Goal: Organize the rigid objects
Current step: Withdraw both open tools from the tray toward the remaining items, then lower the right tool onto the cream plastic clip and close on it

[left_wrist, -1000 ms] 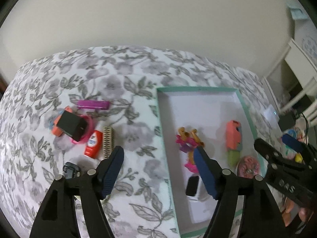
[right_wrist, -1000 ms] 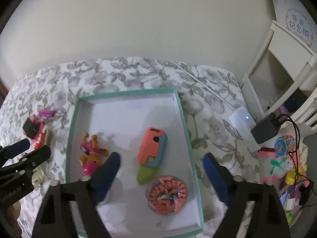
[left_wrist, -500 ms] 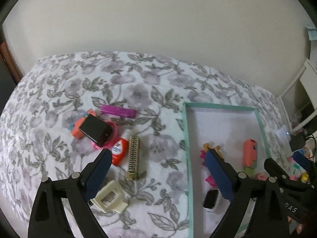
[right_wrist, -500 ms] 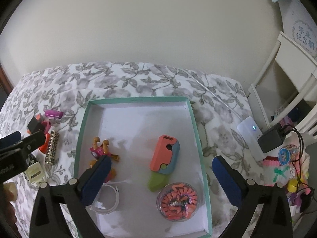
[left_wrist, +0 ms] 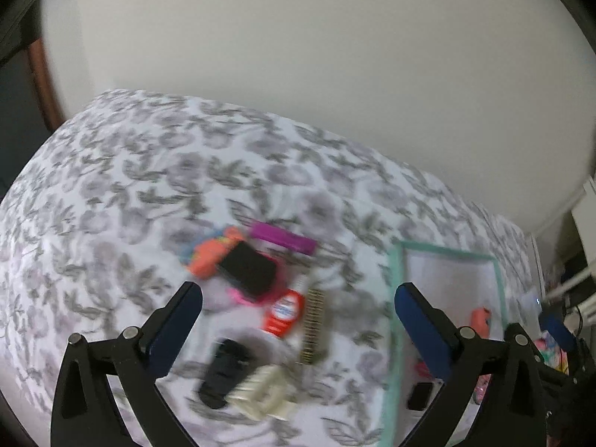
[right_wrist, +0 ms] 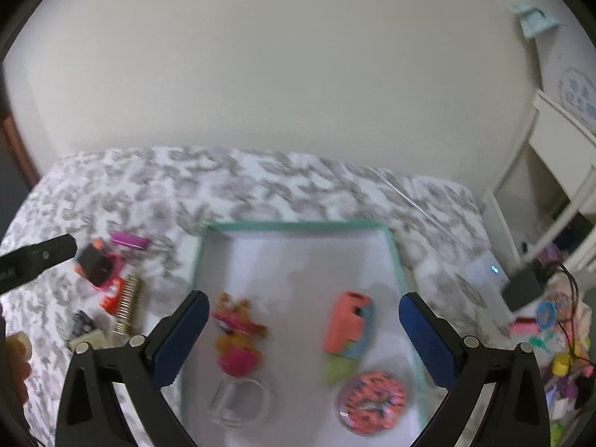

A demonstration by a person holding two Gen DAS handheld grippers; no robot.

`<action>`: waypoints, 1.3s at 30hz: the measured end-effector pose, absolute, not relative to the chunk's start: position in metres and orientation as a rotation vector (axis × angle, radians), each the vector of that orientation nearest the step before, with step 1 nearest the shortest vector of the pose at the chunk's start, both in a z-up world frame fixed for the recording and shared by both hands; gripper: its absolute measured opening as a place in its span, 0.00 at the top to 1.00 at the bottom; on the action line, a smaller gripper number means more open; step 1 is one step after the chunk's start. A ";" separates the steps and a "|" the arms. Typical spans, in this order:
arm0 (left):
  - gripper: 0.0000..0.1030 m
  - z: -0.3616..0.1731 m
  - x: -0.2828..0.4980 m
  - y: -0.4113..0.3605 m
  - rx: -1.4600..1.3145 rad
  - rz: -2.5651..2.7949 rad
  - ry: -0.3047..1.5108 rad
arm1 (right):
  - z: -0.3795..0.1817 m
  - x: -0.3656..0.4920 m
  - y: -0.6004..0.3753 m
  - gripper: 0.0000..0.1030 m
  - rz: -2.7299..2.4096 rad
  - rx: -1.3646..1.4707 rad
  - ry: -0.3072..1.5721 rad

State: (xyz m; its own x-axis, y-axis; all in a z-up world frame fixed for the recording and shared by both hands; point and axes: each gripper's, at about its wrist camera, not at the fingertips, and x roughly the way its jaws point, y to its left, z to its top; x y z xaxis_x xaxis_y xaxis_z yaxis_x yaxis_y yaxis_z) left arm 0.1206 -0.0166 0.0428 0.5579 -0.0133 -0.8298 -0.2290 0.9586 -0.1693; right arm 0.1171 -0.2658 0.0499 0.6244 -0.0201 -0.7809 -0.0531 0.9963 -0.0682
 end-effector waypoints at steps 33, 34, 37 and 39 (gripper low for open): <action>0.00 -0.057 0.090 0.099 -0.424 0.324 1.270 | -0.055 0.094 -0.080 0.00 0.507 -0.206 1.134; 0.00 -0.058 0.090 0.100 -0.429 0.325 1.273 | -0.054 0.093 -0.079 0.00 0.515 -0.206 1.131; 0.00 -0.059 0.090 0.102 -0.449 0.329 1.274 | -0.049 0.093 -0.079 0.00 0.515 -0.207 1.117; 0.00 -0.056 0.088 0.106 -0.463 0.335 1.269 | -0.045 0.092 -0.080 0.00 0.541 -0.185 1.120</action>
